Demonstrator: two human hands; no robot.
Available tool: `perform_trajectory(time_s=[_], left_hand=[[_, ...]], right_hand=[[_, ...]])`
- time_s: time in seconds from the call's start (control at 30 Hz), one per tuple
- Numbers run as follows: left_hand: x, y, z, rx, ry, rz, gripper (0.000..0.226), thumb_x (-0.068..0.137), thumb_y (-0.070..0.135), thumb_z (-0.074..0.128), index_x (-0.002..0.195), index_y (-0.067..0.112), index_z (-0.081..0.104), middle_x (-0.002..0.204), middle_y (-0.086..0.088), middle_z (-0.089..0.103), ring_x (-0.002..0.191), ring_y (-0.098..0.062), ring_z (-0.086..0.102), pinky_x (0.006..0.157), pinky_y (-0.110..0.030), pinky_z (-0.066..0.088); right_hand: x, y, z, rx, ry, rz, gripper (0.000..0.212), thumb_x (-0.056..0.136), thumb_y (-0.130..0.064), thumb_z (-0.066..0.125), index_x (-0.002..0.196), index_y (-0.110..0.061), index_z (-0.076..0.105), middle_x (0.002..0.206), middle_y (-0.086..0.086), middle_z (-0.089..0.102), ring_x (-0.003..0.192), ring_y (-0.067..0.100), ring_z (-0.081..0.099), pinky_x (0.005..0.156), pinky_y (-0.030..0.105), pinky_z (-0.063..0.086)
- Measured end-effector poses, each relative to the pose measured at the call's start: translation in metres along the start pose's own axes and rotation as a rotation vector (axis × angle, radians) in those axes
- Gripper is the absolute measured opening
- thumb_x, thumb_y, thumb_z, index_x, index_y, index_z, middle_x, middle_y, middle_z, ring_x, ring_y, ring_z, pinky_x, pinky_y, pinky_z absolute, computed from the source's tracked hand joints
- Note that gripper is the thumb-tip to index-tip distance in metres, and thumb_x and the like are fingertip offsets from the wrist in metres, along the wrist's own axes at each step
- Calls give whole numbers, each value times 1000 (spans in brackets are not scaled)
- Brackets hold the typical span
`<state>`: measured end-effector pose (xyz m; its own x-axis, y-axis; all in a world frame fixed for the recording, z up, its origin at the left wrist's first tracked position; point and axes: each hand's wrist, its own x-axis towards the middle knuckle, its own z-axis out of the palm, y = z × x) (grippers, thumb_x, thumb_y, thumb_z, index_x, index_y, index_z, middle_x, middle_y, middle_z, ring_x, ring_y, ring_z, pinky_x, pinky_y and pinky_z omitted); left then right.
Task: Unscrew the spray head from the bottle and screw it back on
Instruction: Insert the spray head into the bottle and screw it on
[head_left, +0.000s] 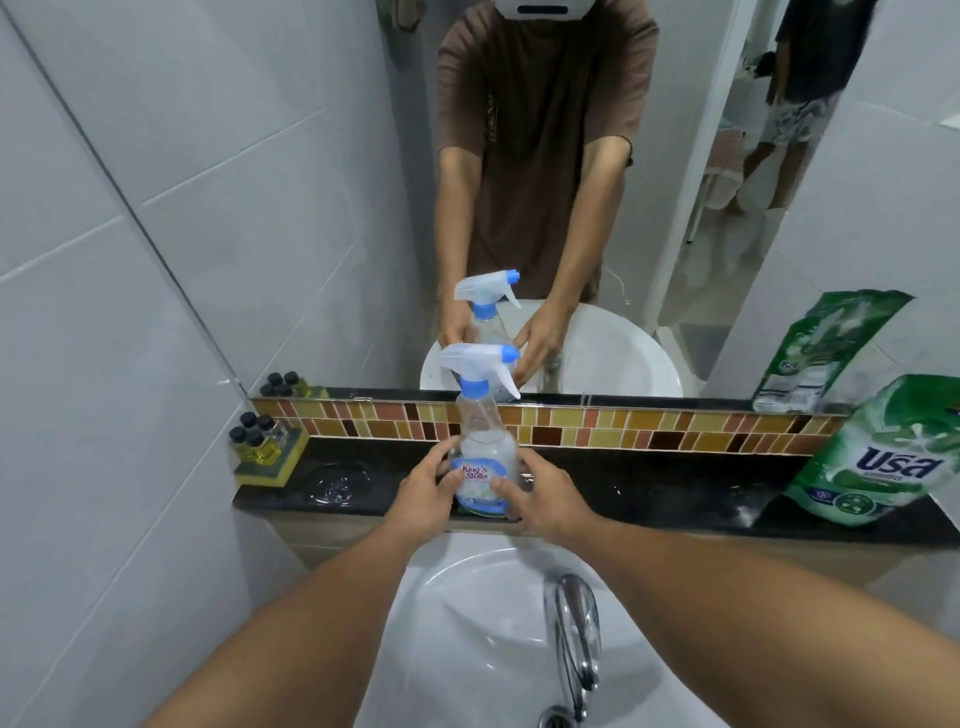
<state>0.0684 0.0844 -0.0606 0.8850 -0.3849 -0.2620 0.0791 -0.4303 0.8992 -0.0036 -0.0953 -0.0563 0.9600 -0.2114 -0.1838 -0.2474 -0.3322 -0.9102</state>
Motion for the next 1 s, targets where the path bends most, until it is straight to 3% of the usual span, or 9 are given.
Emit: perform_trajectory(time_s=[0.1,0.23,0.3,0.4,0.47,0.63,0.8,0.9,1.0], left_hand=[[0,-5,-34,-56,36,9,51,112,8,54,159,27,51,148,-5,70,134,-26,69,116,-54,55],[-14,-17,-89,-40,90,23,49,111,13,57,156,32,53,149,-1,69,131,-20,70,112,-52,59],[-22,-27,-117,-23,130,20,48,111,13,58,157,28,51,150,-6,67,133,-24,69,112,-52,59],[-31,-48,-156,6,193,13,50,111,11,57,160,19,47,150,-11,65,133,-23,67,110,-40,60],[-33,-60,-179,13,248,15,49,111,11,57,159,20,48,147,-12,67,127,-20,70,103,-31,62],[-20,-78,-208,-35,321,-31,49,110,11,60,157,22,51,149,-17,67,133,-34,67,112,-55,57],[-3,-88,-210,18,324,-15,51,111,18,61,158,31,49,152,-5,65,132,-21,67,91,-24,58],[7,-91,-208,6,337,-12,55,111,14,59,161,31,47,157,-4,62,134,-21,66,81,-16,56],[12,-93,-204,3,372,-18,57,110,12,60,161,34,46,155,-3,61,127,-16,66,69,-12,56]], right_hand=[[7,-14,25,47,-14,-23,42,94,-33,71,132,-25,55,118,-4,67,92,17,71,73,39,64],[23,-42,69,58,-99,-74,47,93,-33,72,136,-26,54,116,-9,65,96,14,70,68,25,61],[32,-55,96,65,-150,-87,46,93,-29,72,135,-24,55,116,-9,64,101,15,69,74,29,62],[43,-75,142,80,-217,-82,45,93,-24,72,135,-21,55,115,-10,62,107,15,66,86,42,61],[51,-86,167,70,-233,-88,45,94,-23,71,136,-20,54,120,-6,63,107,14,65,88,40,61],[76,-100,194,4,-268,-106,44,97,-24,69,136,-20,52,120,-8,61,98,12,66,70,21,53],[92,-91,204,15,-278,-71,45,97,-27,68,138,-22,52,117,-12,62,104,15,67,78,26,58],[98,-84,210,17,-236,-86,48,96,-29,68,140,-25,50,126,-7,64,106,14,67,90,38,59],[99,-83,214,-6,-189,-90,50,96,-32,68,142,-29,48,129,-8,64,105,10,66,90,37,58]])
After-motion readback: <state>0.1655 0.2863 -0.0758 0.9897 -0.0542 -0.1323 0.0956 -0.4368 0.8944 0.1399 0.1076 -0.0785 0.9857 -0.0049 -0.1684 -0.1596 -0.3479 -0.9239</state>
